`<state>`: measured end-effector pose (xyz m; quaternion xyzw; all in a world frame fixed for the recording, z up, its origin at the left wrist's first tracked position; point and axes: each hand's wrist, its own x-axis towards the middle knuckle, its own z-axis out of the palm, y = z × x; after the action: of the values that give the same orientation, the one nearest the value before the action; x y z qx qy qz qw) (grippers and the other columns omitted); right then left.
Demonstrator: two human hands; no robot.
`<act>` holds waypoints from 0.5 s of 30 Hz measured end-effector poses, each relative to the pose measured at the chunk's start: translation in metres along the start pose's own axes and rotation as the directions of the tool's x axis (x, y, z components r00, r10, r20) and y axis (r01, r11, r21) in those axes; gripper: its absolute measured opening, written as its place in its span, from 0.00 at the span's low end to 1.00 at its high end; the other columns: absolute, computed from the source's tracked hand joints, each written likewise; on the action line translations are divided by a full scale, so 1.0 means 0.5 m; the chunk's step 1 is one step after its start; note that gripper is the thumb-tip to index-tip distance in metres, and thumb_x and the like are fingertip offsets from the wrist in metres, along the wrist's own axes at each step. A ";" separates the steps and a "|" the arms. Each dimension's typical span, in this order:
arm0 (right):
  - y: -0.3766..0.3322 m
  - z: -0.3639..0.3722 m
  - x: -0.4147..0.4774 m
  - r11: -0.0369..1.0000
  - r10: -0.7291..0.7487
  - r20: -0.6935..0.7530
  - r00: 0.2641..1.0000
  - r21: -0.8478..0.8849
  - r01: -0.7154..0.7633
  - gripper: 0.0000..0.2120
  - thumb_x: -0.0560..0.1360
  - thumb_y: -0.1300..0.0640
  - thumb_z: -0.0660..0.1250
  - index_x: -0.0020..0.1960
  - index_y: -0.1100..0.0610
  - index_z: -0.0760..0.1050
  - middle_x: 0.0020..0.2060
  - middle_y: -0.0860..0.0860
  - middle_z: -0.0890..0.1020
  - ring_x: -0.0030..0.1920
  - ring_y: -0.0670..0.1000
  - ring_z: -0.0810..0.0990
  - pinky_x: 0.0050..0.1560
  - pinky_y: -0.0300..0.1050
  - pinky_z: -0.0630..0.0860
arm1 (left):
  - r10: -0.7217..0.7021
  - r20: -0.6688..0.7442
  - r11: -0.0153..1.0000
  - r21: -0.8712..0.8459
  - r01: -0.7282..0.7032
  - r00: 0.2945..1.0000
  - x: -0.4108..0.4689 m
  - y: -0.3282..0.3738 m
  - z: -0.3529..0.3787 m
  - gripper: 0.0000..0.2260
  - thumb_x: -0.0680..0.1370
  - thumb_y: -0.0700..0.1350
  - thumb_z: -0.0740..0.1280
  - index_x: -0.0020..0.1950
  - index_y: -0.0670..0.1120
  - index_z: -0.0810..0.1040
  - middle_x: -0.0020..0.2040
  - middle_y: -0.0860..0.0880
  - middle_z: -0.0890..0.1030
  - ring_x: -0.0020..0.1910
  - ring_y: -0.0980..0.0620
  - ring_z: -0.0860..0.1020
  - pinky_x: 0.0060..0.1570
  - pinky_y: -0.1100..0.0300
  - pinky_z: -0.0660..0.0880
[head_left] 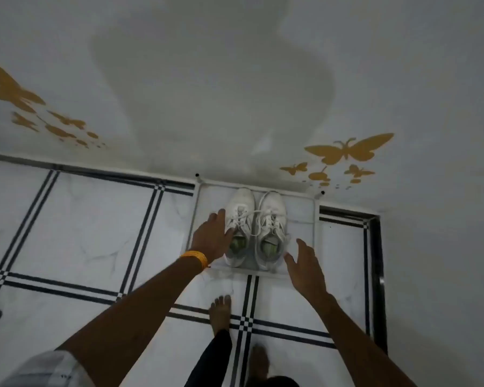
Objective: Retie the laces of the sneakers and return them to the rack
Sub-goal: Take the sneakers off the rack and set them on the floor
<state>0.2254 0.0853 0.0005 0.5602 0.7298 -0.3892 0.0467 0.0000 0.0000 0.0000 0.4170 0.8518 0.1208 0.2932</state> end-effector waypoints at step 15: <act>0.189 0.252 0.334 0.983 -0.144 -0.074 0.987 -0.123 0.135 0.27 0.78 0.65 0.60 0.75 0.62 0.58 0.64 0.63 0.73 0.60 0.62 0.75 0.59 0.52 0.72 | -0.092 -0.009 0.993 -0.076 0.091 0.996 0.221 -0.192 0.365 0.14 0.79 0.45 0.61 0.63 0.41 0.68 0.49 0.38 0.82 0.44 0.36 0.82 0.46 0.45 0.80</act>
<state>0.1983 0.1442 -0.2199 0.5195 0.7903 -0.3243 0.0223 -0.0051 0.0194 -0.2333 0.3653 0.8666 0.1420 0.3088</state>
